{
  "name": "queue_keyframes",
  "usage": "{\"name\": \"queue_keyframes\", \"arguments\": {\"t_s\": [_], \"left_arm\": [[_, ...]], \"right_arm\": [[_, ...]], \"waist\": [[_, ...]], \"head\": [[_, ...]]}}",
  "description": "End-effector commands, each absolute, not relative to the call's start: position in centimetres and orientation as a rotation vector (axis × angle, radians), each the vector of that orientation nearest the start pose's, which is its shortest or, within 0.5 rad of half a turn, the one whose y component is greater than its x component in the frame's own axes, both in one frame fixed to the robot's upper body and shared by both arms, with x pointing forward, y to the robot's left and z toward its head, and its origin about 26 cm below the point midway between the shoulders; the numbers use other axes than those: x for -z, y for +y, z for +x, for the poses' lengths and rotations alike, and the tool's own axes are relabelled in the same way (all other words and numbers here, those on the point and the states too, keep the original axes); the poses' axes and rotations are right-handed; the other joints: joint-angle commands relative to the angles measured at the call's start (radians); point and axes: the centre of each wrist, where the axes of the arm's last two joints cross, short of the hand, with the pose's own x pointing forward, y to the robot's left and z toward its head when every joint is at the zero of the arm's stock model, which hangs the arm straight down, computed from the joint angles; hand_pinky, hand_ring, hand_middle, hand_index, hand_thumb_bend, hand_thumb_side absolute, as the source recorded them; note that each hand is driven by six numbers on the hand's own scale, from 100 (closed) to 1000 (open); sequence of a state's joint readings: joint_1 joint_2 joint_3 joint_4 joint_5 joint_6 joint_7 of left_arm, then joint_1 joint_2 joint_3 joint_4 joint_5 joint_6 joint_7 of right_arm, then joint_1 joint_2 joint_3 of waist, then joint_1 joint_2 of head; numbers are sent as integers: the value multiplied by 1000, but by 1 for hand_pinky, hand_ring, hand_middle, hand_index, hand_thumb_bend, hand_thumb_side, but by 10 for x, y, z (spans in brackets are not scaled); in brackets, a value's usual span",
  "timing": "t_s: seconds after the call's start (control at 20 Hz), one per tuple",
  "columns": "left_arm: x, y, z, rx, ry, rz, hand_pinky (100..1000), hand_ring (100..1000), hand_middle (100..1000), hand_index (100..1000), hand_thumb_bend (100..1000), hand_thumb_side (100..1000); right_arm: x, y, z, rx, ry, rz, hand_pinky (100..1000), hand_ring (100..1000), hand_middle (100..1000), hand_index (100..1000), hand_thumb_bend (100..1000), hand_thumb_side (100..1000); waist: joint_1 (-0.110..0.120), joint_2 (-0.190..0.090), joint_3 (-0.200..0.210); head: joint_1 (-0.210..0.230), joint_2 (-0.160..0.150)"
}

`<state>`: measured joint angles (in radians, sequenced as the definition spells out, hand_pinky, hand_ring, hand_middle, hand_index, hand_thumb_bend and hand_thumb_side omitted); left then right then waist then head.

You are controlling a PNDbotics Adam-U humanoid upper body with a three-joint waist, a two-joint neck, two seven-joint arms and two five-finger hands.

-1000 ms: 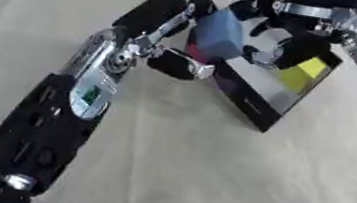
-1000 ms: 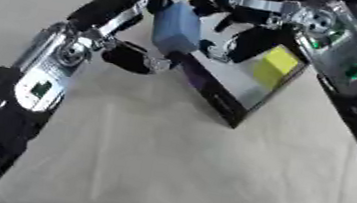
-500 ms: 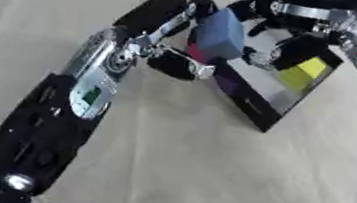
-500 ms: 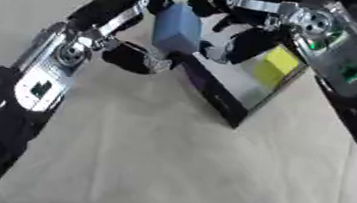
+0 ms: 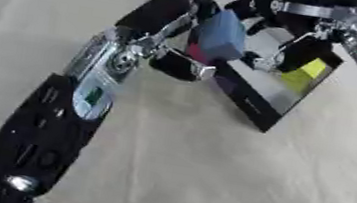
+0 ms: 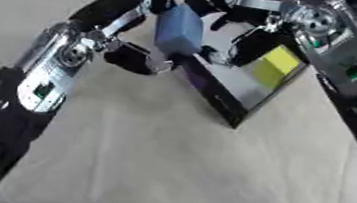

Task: Pick up the objects with one hand, pass them to the other hand, and then place them into the box on the other side of the table.

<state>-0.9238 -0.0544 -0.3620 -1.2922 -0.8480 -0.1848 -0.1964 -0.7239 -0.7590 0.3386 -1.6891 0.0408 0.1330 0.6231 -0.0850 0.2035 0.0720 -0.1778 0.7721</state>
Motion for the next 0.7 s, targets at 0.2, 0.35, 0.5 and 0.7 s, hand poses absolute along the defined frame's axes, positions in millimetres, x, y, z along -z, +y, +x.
{"name": "queue_keyframes", "arguments": {"t_s": [0.2,0.35,0.5,0.7], "left_arm": [[-218,9,389,-1935,2918,-518,667,601,483,464,100,290],[-217,9,389,-1937,2920,-513,666,601,482,464,100,293],[-217,10,390,-1931,2922,-530,666,600,482,465,100,286],[-216,9,390,-1933,2919,-537,665,599,481,464,100,284]], "right_arm": [[-284,-257,362,-1502,-1652,-212,862,1000,949,1000,100,204],[-284,-256,361,-1503,-1653,-207,863,1000,950,1000,100,215],[-284,-255,361,-1512,-1649,-200,864,1000,952,1000,110,190],[-284,-254,360,-1528,-1643,-184,867,1000,956,1000,136,152]], "waist": [[-9,-11,-3],[-10,-9,-5],[-10,-9,-4],[-11,-8,-4]], "head": [[-2,-2],[1,-2],[0,-2],[0,-2]]}}
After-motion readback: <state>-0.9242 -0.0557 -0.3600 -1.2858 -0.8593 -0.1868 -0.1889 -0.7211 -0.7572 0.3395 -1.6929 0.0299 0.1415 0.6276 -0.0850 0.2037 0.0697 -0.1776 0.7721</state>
